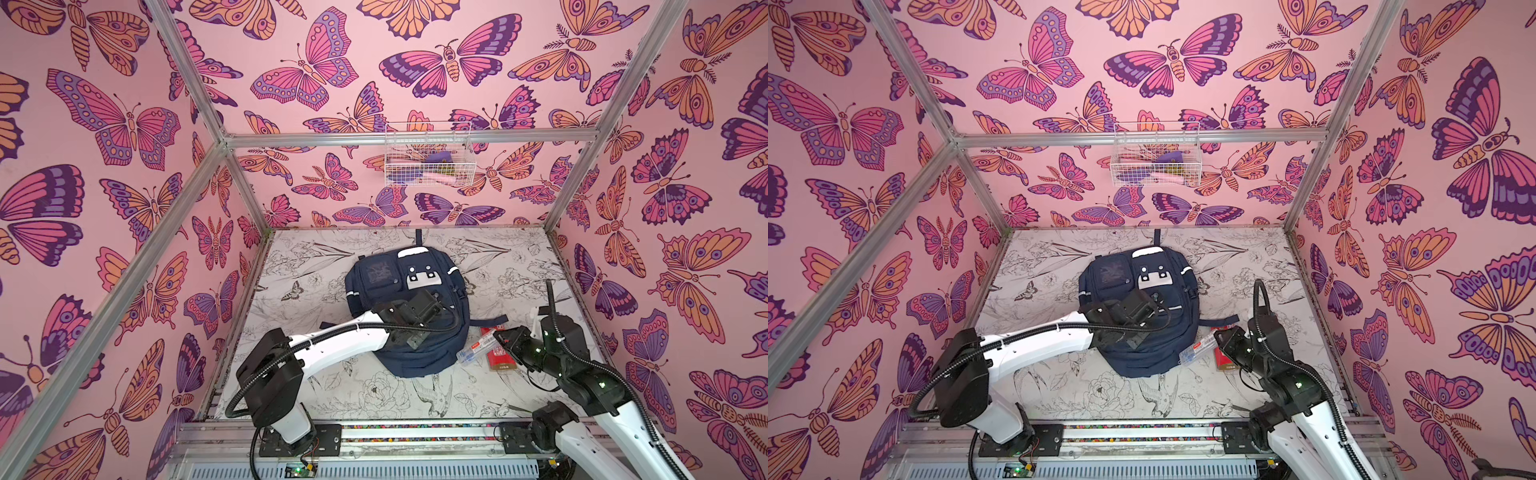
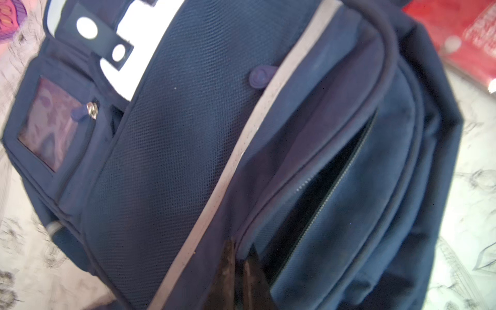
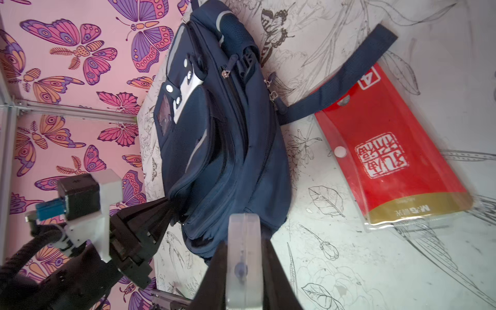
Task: Pack books, pencil case, and school supplies into a backpack
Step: Open the student bag at the center of the table, then place the compass set in the student bag.
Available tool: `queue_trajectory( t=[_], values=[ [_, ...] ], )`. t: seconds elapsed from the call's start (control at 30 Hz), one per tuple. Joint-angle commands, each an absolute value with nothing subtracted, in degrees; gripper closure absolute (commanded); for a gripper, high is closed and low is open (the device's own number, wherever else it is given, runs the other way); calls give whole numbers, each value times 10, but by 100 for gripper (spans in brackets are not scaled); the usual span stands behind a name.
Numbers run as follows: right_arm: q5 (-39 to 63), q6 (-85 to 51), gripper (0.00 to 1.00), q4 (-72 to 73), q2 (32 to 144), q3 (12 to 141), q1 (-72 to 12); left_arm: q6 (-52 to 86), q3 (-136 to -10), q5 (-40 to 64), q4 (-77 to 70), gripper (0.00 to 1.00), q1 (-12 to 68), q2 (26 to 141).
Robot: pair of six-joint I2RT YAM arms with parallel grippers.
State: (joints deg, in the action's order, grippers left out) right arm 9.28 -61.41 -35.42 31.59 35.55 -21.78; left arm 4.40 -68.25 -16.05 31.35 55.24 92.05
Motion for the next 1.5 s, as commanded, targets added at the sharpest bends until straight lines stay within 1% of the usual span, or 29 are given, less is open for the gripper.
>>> queue_trajectory(
  t=[0.0, 0.07, 0.17, 0.3, 0.43, 0.63, 0.67, 0.7, 0.73, 0.77, 0.8, 0.87, 0.97, 1.13, 1.23, 1.3, 1.37, 1.4, 1.47],
  values=[
    [120, -651, 100, -246, 344, 349, -223, 65, -689, -162, 307, 100, 539, 873],
    [111, -667, 100, -192, 362, 345, -233, 72, -678, -152, 284, 100, 534, 841],
    [66, -705, 100, -87, 394, 322, -258, 96, -660, -114, 256, 100, 513, 799],
    [22, -738, 100, 82, 491, 306, -300, 120, -646, -55, 239, 100, 488, 763],
    [3, -744, 100, 175, 624, 353, -353, 131, -637, -24, 237, 100, 473, 753],
    [-45, -769, 100, 235, 765, 407, -427, 150, -619, 14, 222, 100, 456, 747],
    [-41, -772, 92, 245, 783, 412, -432, 151, -616, 19, 218, 100, 453, 747],
    [-29, -772, 80, 250, 803, 421, -435, 151, -614, 21, 215, 100, 451, 747],
    [-16, -769, 67, 242, 819, 431, -435, 152, -613, 24, 213, 100, 448, 747],
    [-3, -766, 58, 227, 829, 441, -435, 154, -612, 24, 213, 100, 445, 748],
    [3, -759, 52, 198, 834, 449, -435, 157, -610, 25, 213, 100, 441, 747],
    [3, -733, 45, 122, 822, 458, -435, 166, -604, 30, 212, 100, 434, 744],
    [-39, -680, 36, -20, 765, 460, -434, 168, -596, 36, 206, 100, 427, 741],
    [-151, -561, 29, -273, 629, 485, -428, 189, -587, 37, 211, 100, 421, 736],
    [-207, -485, 20, -415, 569, 498, -405, 219, -579, 55, 215, 100, 410, 735],
    [-188, -444, 18, -484, 562, 494, -342, 240, -572, 62, 219, 100, 400, 711],
    [-132, -402, 20, -520, 575, 476, -259, 263, -563, 74, 219, 100, 389, 706],
    [-124, -389, 21, -529, 585, 467, -231, 273, -560, 85, 219, 100, 382, 704],
    [-133, -377, 21, -539, 608, 458, -211, 285, -557, 103, 219, 100, 376, 700]
  ],
)
